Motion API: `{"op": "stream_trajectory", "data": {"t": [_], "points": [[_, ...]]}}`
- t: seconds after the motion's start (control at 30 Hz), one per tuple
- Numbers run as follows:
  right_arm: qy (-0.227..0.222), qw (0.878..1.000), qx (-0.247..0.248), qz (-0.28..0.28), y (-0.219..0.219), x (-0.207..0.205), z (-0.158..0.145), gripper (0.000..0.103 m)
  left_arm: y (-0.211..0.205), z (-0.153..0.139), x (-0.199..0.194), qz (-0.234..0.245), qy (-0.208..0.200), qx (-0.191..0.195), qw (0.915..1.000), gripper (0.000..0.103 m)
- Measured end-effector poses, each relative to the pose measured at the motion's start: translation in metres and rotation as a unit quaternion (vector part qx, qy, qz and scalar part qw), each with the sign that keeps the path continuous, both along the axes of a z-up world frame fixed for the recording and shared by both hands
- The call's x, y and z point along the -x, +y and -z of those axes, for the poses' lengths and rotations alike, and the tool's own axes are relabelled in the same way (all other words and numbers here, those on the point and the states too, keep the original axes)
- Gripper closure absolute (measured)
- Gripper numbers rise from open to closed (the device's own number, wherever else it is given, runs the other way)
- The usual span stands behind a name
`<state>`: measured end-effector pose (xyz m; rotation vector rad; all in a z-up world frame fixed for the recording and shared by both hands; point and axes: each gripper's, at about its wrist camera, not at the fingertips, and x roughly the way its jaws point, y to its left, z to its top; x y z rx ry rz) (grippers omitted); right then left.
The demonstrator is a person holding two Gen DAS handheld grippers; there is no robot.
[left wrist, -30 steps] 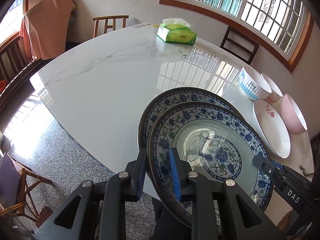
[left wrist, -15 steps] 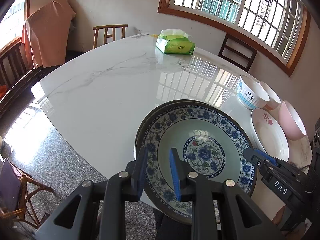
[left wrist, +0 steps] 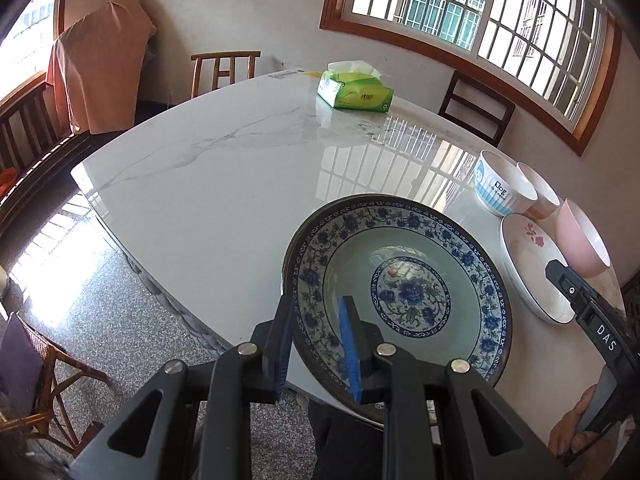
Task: Organize plates and bowls
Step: 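Lower the plate onto the other blue-and-white plate and open both tools, then grasp the rim of the white pink-flower plate with both tools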
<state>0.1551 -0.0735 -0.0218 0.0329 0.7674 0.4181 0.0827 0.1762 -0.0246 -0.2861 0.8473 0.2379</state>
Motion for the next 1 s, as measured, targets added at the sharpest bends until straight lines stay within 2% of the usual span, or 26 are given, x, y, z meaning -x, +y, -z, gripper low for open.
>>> {"op": "stream_trajectory", "data": {"t": [0.13,0.2,0.3,0.4,0.5,0.53,0.57,0.6,0.7,0.83,0.9,1.0], "points": [[-0.066,0.996,0.024,0.049,-0.038,0.012,-0.008,0.044,-0.016,-0.009,0.000,0.026,-0.011,-0.006,0.9996,0.080],[-0.072,0.994,0.034,0.075,-0.060,0.012,-0.007,0.042,-0.029,-0.014,-0.002,0.049,-0.014,-0.007,0.9987,0.080],[-0.054,0.990,0.035,0.123,-0.095,0.008,-0.001,0.031,-0.050,-0.019,-0.011,0.083,-0.011,-0.001,0.9965,0.080],[-0.040,0.985,0.034,0.163,-0.127,0.003,0.008,0.030,-0.070,-0.025,-0.024,0.118,-0.006,0.019,0.9929,0.080],[-0.028,0.982,0.000,0.185,-0.152,0.001,0.011,0.030,-0.091,-0.031,-0.041,0.148,-0.002,0.033,0.9885,0.080],[-0.029,0.982,-0.003,0.187,-0.155,0.001,0.012,0.030,-0.099,-0.032,-0.048,0.161,0.000,0.037,0.9863,0.077],[-0.025,0.983,-0.005,0.183,-0.156,-0.001,0.013,0.030,-0.105,-0.033,-0.056,0.172,0.005,0.044,0.9842,0.069],[-0.019,0.984,-0.014,0.176,-0.156,-0.003,0.015,0.030,-0.110,-0.033,-0.064,0.177,0.013,0.052,0.9827,0.067],[-0.014,0.986,-0.027,0.162,-0.156,-0.004,0.017,0.030,-0.119,-0.032,-0.091,0.188,0.030,0.081,0.9784,0.067],[0.016,0.984,-0.070,0.165,-0.171,-0.012,0.023,0.030,-0.131,-0.027,-0.127,0.191,0.057,0.082,0.9766,0.067],[0.030,0.981,-0.087,0.168,-0.177,-0.017,0.027,0.030,-0.135,-0.020,-0.143,0.196,0.070,0.099,0.9731,0.067],[0.043,0.981,-0.087,0.168,-0.177,-0.023,0.030,0.030,-0.141,-0.008,-0.167,0.193,0.096,0.089,0.9726,0.067]]}}
